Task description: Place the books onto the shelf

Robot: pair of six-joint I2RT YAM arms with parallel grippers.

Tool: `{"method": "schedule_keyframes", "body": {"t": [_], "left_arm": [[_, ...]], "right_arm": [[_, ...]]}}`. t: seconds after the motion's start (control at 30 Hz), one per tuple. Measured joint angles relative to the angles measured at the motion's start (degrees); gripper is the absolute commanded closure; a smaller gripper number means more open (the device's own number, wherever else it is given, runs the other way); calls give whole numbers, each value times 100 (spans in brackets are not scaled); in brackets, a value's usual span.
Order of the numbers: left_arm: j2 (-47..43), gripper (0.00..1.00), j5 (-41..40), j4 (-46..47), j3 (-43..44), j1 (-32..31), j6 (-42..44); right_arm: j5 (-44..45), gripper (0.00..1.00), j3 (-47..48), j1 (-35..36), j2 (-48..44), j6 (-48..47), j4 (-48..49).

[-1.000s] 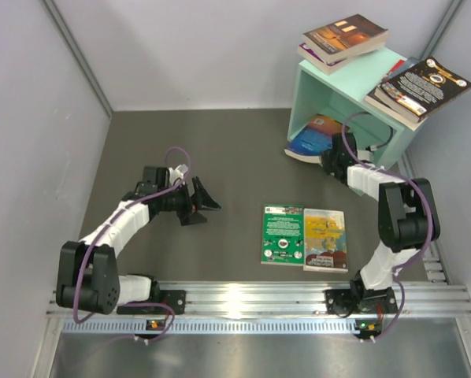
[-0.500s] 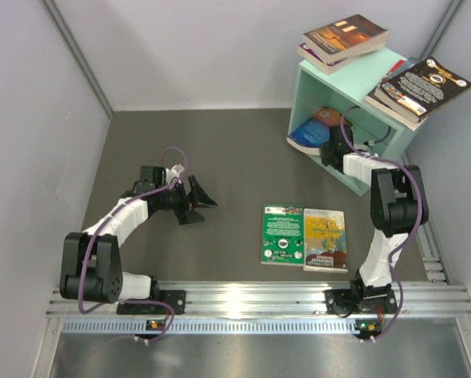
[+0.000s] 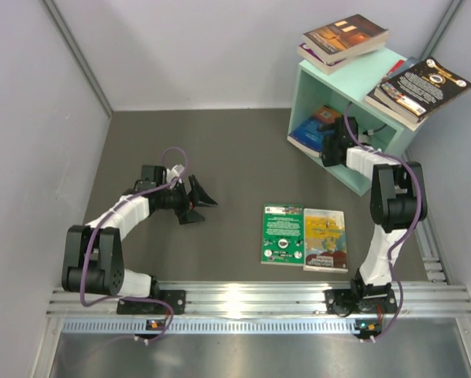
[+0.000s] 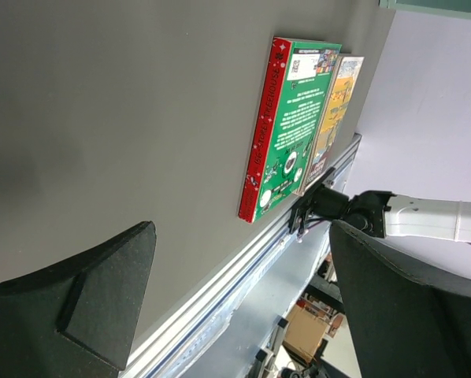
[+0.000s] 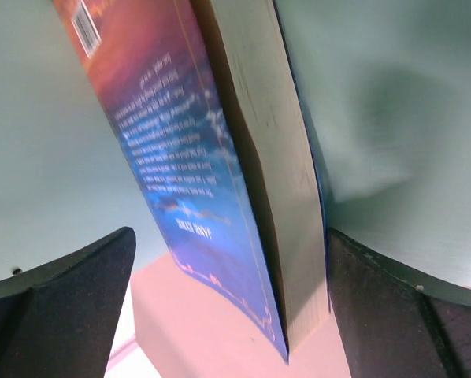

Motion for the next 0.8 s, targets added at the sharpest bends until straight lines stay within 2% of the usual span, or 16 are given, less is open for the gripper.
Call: {"method": "schedule_keyframes", "body": {"t": [0.13,0.43,0.57,0.8], "left_arm": [[4,4,-2,24,0,-2,-2],[192,4,2,146,4,-2,-44],[232,4,2,166,28,-2,-42],[627,4,-79,55,219,-2,284]], "right_arm": [[-203,0,-50,-7,-133,-275,-273],[-229,0,-122,-7,-479,-979,-1917],[-243,0,-151,-4,-627,-1270,-2304],[-358,0,-240,321,-1305,-2173,-3040]]}}
